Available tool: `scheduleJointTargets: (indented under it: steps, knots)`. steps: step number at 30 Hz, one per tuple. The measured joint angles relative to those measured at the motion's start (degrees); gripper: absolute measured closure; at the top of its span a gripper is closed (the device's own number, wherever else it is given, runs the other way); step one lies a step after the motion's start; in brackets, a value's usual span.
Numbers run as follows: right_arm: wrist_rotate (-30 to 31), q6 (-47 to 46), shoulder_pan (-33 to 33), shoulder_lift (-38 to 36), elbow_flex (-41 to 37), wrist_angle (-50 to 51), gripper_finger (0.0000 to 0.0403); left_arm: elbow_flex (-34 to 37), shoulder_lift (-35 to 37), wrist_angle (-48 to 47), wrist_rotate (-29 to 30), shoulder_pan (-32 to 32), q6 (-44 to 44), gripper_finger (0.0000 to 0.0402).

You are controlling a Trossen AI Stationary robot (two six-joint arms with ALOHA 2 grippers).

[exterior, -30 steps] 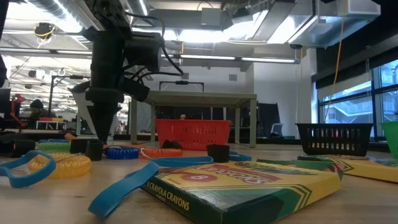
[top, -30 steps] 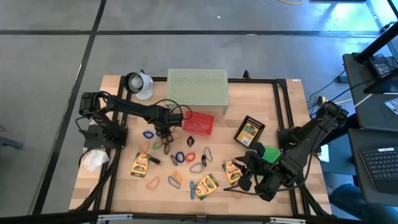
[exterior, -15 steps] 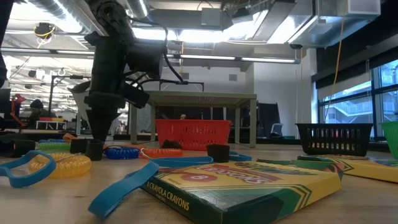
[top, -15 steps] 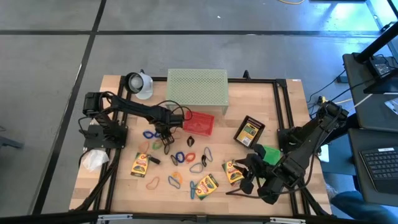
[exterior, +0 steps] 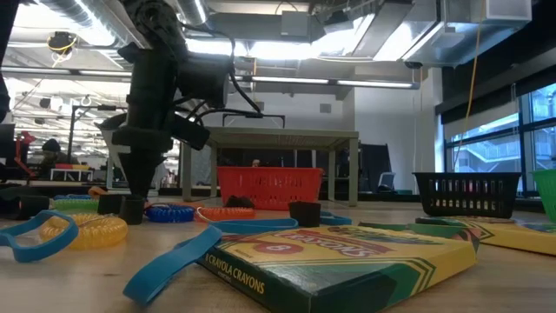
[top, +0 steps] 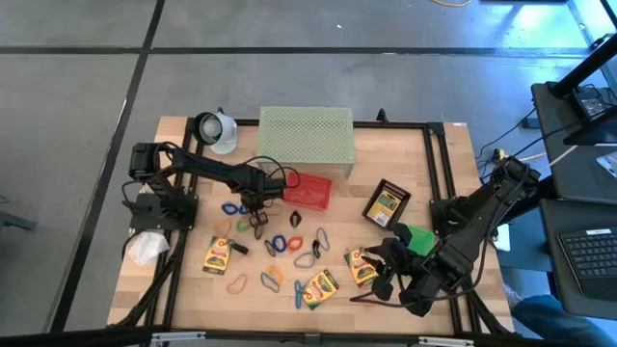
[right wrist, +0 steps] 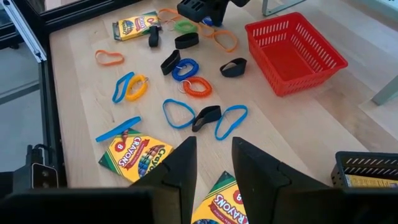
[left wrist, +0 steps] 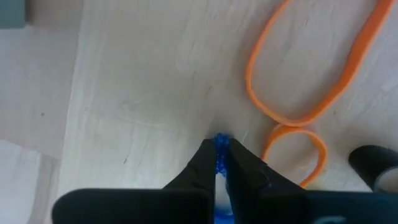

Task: Pick & Place Office Desk Supplies
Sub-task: Put the blue spring keychain into the red bin

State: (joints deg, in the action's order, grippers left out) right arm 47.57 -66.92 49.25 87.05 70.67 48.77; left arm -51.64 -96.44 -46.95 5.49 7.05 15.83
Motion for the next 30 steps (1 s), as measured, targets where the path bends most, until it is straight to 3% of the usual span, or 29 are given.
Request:
scheduleJointTargets:
  steps: [5,16,30]
  knots:
    - [0.0,-0.1,0.0,0.0,0.0,0.0,0.03,-2.0,1.2,-2.4,5.3,-0.3,-0.9,0.0395]
    - [0.0,-0.1,0.0,0.0,0.0,-0.2,0.03,-6.4,1.9,-5.9,5.8,-2.7,-1.5,0.0398]
    - [0.0,-0.1,0.0,0.0,0.0,-0.4,0.03,-11.4,5.0,-5.1,11.4,-7.7,-2.3,0.0398]
